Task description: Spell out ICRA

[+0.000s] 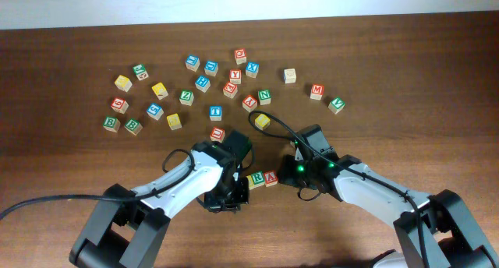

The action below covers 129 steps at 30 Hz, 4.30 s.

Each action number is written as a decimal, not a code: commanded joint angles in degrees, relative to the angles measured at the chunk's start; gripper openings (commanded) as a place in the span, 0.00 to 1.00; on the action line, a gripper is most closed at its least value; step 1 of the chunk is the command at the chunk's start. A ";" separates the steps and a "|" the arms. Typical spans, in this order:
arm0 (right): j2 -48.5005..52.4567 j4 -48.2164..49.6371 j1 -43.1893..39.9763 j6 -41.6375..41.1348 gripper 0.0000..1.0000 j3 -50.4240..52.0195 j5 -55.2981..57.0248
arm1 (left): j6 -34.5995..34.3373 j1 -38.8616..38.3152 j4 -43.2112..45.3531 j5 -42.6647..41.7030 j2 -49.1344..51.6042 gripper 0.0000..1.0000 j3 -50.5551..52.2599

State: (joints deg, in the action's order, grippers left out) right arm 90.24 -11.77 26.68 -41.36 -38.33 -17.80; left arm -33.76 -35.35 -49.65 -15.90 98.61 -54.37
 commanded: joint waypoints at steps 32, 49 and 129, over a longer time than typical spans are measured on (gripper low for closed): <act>0.26 0.04 0.26 0.61 0.10 0.28 1.62 | 0.79 11.23 -1.92 10.40 -14.56 0.00 0.15; 0.26 0.00 0.33 0.57 0.06 0.28 0.13 | 0.46 10.01 10.08 -1.31 -1.79 0.00 4.15; 2.89 -9.81 15.08 -5.31 0.04 -5.62 7.69 | 2.56 38.03 -0.98 16.98 -16.06 0.04 6.86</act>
State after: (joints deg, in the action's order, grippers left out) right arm 92.09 -21.76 41.36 -46.37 -43.51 -10.17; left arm -31.27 2.39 -51.18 0.69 82.85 -48.01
